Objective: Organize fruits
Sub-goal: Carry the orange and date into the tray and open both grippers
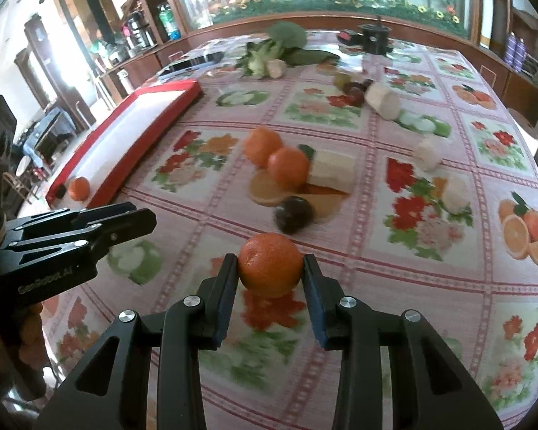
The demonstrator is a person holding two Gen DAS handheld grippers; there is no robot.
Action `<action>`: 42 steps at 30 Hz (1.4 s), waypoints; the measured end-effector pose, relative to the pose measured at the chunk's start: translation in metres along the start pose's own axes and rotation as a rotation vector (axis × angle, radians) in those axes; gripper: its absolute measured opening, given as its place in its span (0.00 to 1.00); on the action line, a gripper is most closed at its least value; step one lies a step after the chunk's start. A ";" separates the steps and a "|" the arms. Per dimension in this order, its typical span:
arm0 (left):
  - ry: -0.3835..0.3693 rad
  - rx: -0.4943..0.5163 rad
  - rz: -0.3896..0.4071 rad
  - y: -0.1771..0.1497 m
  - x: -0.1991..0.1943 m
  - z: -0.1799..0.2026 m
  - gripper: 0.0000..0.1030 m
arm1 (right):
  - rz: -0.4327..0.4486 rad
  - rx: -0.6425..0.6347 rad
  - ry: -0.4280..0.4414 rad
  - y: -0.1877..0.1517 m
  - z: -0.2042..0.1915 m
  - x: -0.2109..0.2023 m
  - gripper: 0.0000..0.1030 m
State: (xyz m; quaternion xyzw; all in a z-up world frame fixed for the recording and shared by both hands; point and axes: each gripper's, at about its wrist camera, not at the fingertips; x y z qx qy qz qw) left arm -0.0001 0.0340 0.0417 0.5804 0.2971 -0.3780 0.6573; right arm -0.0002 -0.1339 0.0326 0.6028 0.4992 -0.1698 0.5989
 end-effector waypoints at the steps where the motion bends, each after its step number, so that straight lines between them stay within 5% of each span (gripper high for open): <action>1: 0.000 -0.003 0.004 0.001 -0.002 -0.003 0.32 | 0.000 -0.006 0.002 0.001 -0.005 0.001 0.34; 13: 0.026 -0.078 0.050 0.014 -0.020 -0.069 0.32 | -0.017 -0.089 0.043 0.033 -0.070 0.029 0.34; 26: 0.143 -0.178 0.066 0.027 -0.023 -0.158 0.32 | -0.014 -0.204 0.124 0.084 -0.155 0.068 0.34; 42: 0.248 -0.237 0.026 0.037 0.003 -0.217 0.32 | -0.098 -0.263 0.164 0.115 -0.204 0.140 0.34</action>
Point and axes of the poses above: each gripper's, at about its wrist camera, not at the fingertips, and x roughly the way its jaws point, z to its right, y to its top, and after that the axes turned 3 degrees about y, right-handed
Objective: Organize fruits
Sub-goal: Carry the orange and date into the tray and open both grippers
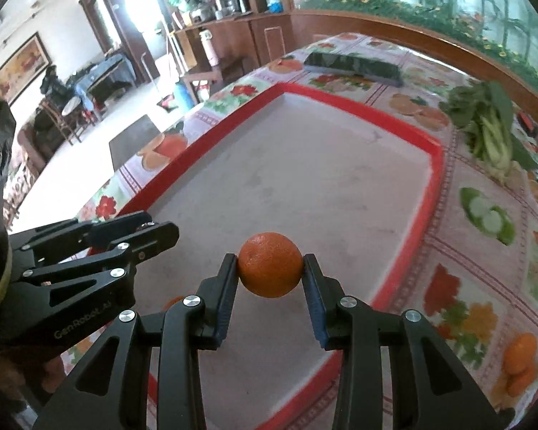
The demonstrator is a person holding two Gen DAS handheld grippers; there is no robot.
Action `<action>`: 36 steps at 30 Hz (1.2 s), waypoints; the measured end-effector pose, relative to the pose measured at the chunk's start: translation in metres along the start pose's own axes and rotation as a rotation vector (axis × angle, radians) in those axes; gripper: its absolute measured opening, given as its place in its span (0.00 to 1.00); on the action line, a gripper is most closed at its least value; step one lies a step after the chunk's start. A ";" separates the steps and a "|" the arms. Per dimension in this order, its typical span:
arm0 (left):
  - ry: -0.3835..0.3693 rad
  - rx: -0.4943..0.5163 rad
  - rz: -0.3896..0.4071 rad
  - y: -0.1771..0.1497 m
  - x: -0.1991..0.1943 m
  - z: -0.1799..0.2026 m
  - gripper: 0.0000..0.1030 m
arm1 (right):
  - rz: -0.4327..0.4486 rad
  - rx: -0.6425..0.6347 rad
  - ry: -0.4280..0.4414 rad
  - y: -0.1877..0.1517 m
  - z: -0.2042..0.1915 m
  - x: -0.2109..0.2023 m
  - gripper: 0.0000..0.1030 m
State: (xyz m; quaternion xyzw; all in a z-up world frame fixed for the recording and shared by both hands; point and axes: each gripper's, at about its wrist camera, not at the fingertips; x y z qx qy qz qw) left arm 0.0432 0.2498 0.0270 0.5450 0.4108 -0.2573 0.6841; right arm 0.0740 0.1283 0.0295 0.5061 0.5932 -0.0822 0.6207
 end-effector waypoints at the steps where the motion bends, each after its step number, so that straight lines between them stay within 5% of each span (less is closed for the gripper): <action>1: 0.003 0.002 -0.003 0.000 0.002 0.000 0.32 | -0.005 -0.003 0.002 0.000 -0.001 0.003 0.34; 19: 0.041 0.001 -0.044 -0.004 0.013 -0.002 0.32 | -0.030 -0.013 -0.004 -0.002 -0.001 0.011 0.41; 36: 0.071 0.001 -0.016 -0.012 -0.011 0.006 0.57 | -0.002 -0.003 -0.024 -0.015 -0.001 -0.017 0.43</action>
Point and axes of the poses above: each gripper's, at about its wrist camera, not at the fingertips, and x roughly the way its jaws point, z to its right, y to its top, and after that the axes turned 3 degrees about y, right-handed
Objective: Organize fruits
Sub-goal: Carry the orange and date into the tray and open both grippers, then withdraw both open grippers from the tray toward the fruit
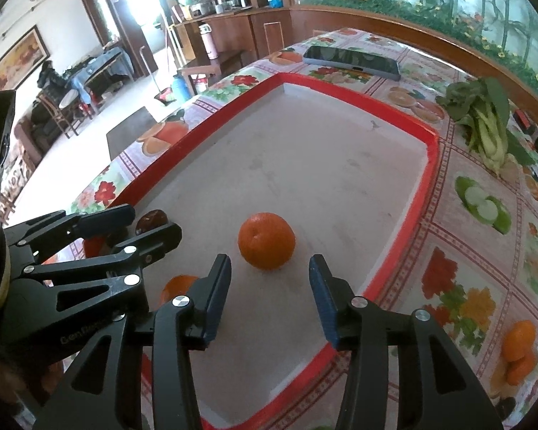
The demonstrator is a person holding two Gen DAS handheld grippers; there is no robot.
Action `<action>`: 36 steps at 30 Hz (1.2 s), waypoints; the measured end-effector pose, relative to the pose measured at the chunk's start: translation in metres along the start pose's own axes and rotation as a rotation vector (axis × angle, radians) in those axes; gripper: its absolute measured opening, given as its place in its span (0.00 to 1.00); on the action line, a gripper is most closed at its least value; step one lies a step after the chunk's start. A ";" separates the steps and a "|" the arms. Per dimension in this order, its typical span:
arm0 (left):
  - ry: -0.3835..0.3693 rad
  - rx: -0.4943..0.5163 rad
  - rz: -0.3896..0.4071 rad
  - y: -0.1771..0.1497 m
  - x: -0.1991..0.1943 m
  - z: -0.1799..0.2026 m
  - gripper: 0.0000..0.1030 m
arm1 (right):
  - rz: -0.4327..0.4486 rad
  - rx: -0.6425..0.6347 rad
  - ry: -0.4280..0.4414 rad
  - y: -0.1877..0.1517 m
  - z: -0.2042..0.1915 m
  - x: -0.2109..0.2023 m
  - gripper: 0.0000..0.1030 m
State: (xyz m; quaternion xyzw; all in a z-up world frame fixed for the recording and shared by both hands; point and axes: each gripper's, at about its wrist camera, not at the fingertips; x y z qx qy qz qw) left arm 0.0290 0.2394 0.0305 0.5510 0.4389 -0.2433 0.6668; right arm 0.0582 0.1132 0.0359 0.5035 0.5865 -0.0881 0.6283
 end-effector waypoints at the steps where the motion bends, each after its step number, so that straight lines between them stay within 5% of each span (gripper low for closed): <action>1: 0.001 0.001 0.002 -0.001 -0.002 0.001 0.57 | 0.003 0.001 0.000 -0.001 0.000 -0.003 0.43; 17: -0.001 0.025 0.033 -0.014 -0.033 0.041 0.61 | 0.060 0.040 -0.012 -0.031 0.019 -0.057 0.57; 25: -0.014 0.068 0.047 -0.023 -0.045 0.083 0.72 | 0.090 0.136 -0.066 -0.057 0.058 -0.085 0.74; 36: -0.051 0.173 0.032 -0.039 -0.052 0.153 0.76 | 0.123 0.219 -0.154 -0.108 0.123 -0.124 0.80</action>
Point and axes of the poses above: each gripper's, at about its wrist camera, not at the fingertips, and x roughly the way its jaws point, z to its right, y to its top, and after that the axes turned 3 degrees about y, right-handed
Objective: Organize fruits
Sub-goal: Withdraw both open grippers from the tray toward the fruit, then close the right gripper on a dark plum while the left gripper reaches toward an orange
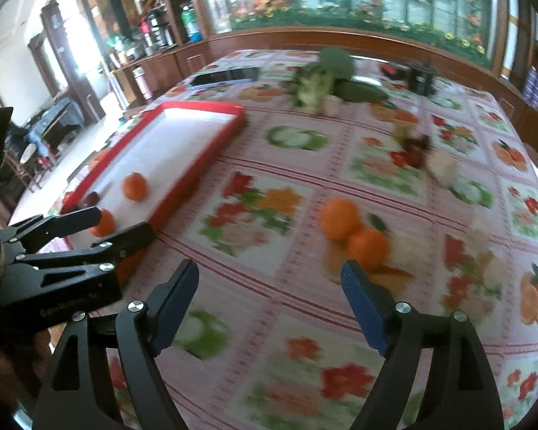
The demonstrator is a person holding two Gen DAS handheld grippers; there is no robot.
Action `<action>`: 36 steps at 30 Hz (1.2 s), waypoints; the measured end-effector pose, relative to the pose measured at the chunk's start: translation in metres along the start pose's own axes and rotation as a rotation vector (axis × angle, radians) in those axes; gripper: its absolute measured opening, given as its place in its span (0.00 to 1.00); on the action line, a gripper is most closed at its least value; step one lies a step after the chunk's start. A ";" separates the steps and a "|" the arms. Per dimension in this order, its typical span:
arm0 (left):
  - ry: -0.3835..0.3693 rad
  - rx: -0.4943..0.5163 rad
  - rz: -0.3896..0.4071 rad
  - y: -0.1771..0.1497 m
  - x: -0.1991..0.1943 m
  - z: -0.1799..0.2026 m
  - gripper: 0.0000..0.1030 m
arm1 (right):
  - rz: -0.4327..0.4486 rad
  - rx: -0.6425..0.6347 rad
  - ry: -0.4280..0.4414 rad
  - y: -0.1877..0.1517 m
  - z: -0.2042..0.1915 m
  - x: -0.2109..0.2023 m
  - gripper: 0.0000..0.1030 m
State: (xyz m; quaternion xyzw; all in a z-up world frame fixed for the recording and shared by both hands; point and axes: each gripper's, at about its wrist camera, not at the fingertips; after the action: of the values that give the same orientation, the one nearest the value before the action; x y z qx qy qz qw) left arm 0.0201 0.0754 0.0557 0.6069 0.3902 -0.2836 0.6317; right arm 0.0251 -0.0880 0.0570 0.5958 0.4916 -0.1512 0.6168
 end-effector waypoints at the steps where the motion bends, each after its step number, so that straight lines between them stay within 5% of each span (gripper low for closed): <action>1: -0.005 0.007 -0.003 -0.001 0.000 0.006 0.76 | 0.003 0.010 -0.003 -0.005 0.010 -0.004 0.80; 17: -0.014 0.049 -0.039 -0.009 0.004 0.053 0.76 | -0.013 0.079 0.054 -0.032 0.078 0.007 0.77; 20: -0.011 0.043 -0.041 -0.007 0.005 0.055 0.76 | -0.008 0.040 0.075 -0.029 0.075 0.013 0.66; 22: -0.012 0.039 -0.042 -0.005 0.006 0.056 0.76 | -0.028 0.013 0.087 -0.028 0.072 0.019 0.43; 25: -0.014 0.047 -0.038 0.000 0.008 0.062 0.76 | -0.015 -0.031 0.061 -0.027 0.070 0.022 0.26; 36: -0.070 0.089 -0.018 0.030 0.025 0.099 0.76 | -0.006 -0.053 0.065 -0.037 0.081 0.013 0.26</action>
State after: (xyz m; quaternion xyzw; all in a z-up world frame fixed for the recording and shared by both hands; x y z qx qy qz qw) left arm 0.0735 -0.0167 0.0472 0.6207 0.3603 -0.3273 0.6146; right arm 0.0372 -0.1639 0.0097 0.5823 0.5171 -0.1203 0.6156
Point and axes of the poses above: each gripper's, at about its wrist camera, not at the fingertips, and x roughly the way its jaws point, z to its right, y to its top, and after that the axes turned 3 degrees about y, right-handed
